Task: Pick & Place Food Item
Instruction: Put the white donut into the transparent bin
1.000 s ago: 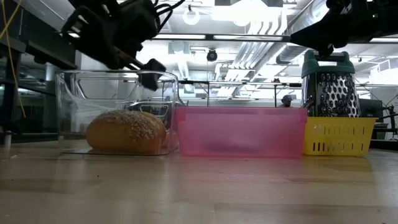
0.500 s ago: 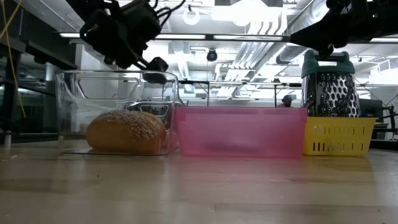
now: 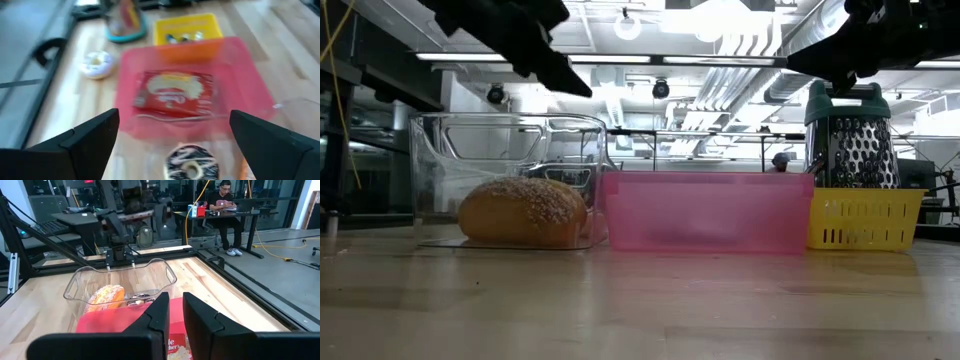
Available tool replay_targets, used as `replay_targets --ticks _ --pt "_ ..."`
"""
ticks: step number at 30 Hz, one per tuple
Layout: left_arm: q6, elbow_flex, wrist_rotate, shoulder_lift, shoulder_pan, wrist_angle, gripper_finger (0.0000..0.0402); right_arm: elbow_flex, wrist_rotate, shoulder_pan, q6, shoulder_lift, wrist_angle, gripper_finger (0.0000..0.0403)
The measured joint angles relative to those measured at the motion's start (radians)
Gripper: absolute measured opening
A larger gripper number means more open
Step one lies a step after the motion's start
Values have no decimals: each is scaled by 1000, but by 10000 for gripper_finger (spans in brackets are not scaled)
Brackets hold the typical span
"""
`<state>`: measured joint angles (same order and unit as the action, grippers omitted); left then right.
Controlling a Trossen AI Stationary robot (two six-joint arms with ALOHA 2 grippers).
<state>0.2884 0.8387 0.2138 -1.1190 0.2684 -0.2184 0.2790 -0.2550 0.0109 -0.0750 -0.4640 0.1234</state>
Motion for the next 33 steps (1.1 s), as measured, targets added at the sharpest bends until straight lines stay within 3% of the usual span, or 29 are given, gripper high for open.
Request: replay_targets --ticks 10,19,33 --pt "-100 0 -142 98 54 3 372 0 0 0 0 0 0 44" --pt "-159 0 -123 96 221 1 372 0 0 0 0 0 0 44" --pt "-163 0 -122 96 332 3 372 0 0 0 0 0 0 44"
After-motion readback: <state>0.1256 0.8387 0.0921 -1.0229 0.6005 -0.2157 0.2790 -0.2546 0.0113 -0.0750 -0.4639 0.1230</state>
